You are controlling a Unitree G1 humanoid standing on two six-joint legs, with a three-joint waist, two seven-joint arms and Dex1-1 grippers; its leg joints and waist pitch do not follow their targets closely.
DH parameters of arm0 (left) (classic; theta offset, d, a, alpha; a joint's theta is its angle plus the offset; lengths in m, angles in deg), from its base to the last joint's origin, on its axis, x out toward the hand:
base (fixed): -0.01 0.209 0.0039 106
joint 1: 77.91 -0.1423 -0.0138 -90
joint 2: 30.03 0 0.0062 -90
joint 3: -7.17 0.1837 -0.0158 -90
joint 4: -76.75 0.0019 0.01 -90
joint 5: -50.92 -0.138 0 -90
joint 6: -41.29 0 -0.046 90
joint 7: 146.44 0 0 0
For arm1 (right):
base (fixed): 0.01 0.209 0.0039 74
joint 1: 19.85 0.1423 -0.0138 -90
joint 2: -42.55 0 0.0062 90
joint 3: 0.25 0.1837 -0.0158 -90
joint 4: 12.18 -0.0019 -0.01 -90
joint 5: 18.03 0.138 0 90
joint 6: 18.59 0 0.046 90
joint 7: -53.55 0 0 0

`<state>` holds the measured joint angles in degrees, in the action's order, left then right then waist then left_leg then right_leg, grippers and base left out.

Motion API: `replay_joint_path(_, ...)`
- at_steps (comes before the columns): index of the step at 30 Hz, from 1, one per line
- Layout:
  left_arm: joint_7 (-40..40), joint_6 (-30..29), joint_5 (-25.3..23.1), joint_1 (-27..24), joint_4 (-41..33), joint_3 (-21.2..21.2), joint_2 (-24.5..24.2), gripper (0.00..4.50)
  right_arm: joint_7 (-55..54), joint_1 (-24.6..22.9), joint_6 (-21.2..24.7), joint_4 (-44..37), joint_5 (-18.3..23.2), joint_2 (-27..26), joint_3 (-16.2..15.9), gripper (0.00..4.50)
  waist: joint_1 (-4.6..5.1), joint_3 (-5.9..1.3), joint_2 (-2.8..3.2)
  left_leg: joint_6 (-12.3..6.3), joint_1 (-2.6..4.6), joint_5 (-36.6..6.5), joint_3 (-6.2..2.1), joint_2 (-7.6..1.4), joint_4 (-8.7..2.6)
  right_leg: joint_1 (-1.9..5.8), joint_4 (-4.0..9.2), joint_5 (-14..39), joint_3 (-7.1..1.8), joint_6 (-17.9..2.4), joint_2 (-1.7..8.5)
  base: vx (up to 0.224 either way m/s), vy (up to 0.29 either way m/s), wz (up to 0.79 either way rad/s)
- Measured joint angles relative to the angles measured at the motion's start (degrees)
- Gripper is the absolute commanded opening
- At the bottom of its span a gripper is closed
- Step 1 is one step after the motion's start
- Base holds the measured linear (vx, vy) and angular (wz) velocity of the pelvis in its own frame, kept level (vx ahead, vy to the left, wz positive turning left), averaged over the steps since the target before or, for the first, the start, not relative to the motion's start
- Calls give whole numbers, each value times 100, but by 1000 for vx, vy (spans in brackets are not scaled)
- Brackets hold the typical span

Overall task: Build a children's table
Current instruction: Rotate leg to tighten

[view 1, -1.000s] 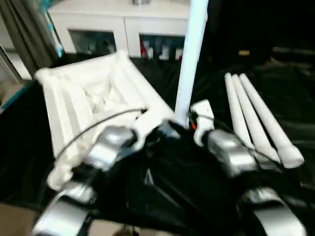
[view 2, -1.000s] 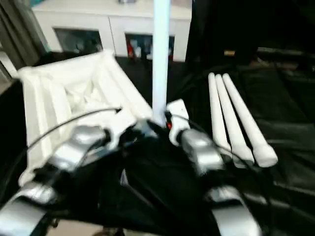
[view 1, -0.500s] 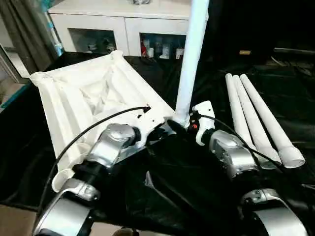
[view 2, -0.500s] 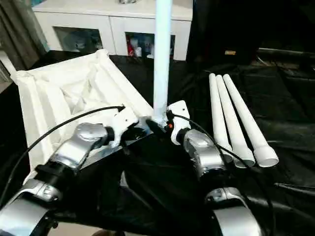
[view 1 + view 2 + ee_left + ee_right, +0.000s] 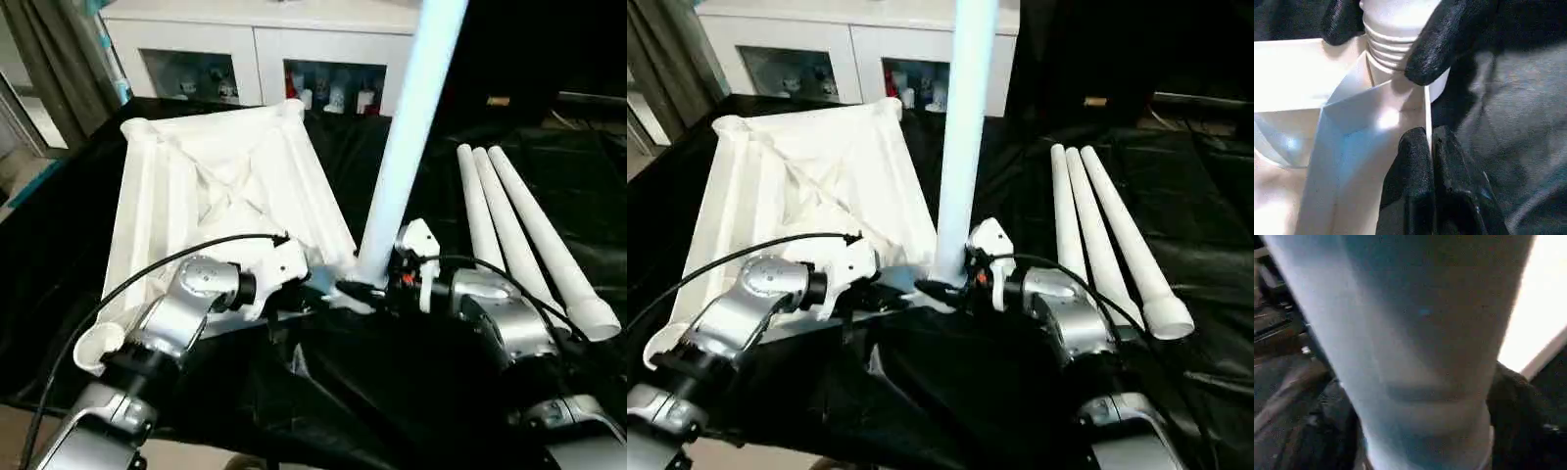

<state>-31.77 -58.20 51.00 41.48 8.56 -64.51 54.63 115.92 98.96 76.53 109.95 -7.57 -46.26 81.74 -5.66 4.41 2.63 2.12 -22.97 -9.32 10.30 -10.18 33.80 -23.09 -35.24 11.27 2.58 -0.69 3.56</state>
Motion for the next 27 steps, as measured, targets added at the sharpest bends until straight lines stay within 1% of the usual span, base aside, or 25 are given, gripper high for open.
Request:
replay_joint_path(1,-28,0,13,-11,-7,-1,-23,0,36,0,1,-10,1,3,-33,306,0,0,1,1,0,0,0,-1,0,0,-1,-1,0,0,0,0,0,0)
replay_joint_path(4,-40,1,17,-13,-8,-2,-31,0,56,0,7,-18,0,3,-55,297,2,0,1,1,0,1,0,0,2,0,-2,-2,-1,-1,0,0,0,0)
replay_joint_path(6,-24,0,16,-12,-7,-2,-29,0,24,-2,60,-41,-6,-6,-55,279,5,0,0,0,0,1,0,0,5,1,-2,-2,-1,-1,0,0,0,0)
replay_joint_path(8,98,-25,-10,-9,1,-3,2,0,-167,-2,93,-41,-15,-48,-52,276,15,-1,0,0,0,1,0,0,7,2,-4,-2,-2,-1,0,0,0,0)
replay_joint_path(11,366,-81,-81,81,133,-15,138,0,-652,23,76,13,-150,-162,-7,275,48,-4,-2,1,5,1,0,1,10,4,-6,-5,-5,-4,0,0,0,0)
replay_joint_path(13,817,-152,-234,309,476,-46,428,0,-1411,180,29,356,-277,-442,141,275,66,-7,-7,3,28,2,0,1,10,22,-7,-12,-6,-11,0,0,0,0)
replay_joint_path(15,1444,-286,-400,584,880,-78,779,0,-2365,468,71,760,-414,-707,326,274,77,-8,-5,6,41,3,2,6,5,29,-3,-16,-13,-17,2,0,0,0)
replay_joint_path(16,1554,-308,-429,621,932,-87,838,0,-2533,502,82,809,-428,-744,350,274,76,-8,-5,6,44,3,2,6,5,32,-2,-16,-12,-16,2,0,0,0)
replay_joint_path(19,2090,-395,-492,840,1343,-118,1166,0,-3404,710,97,1177,-452,-1046,527,274,68,-13,4,6,81,3,2,12,2,66,2,1,-14,13,6,0,0,0)
replay_joint_path(23,2414,-434,-535,963,1561,-120,1365,0,-3966,812,43,1376,-453,-1193,613,274,66,-14,4,6,95,3,1,14,-2,85,16,2,-13,14,9,0,0,0)
replay_joint_path(24,2470,-436,-550,993,1618,-137,1412,0,-4067,853,4,1454,-459,-1243,669,330,67,-15,6,5,95,3,1,16,-2,86,17,1,-14,14,10,0,0,0)
replay_joint_path(25,2480,-434,-561,1035,1684,-157,1445,0,-4078,881,-52,1528,-456,-1282,755,344,66,-15,6,5,94,3,1,17,-2,86,18,1,-14,14,12,0,0,0)
replay_joint_path(27,2484,-410,-593,1064,1732,-175,1473,0,-3998,895,-99,1573,-416,-1312,840,353,62,-15,5,5,92,3,1,19,-2,87,19,0,-13,14,16,0,0,0)
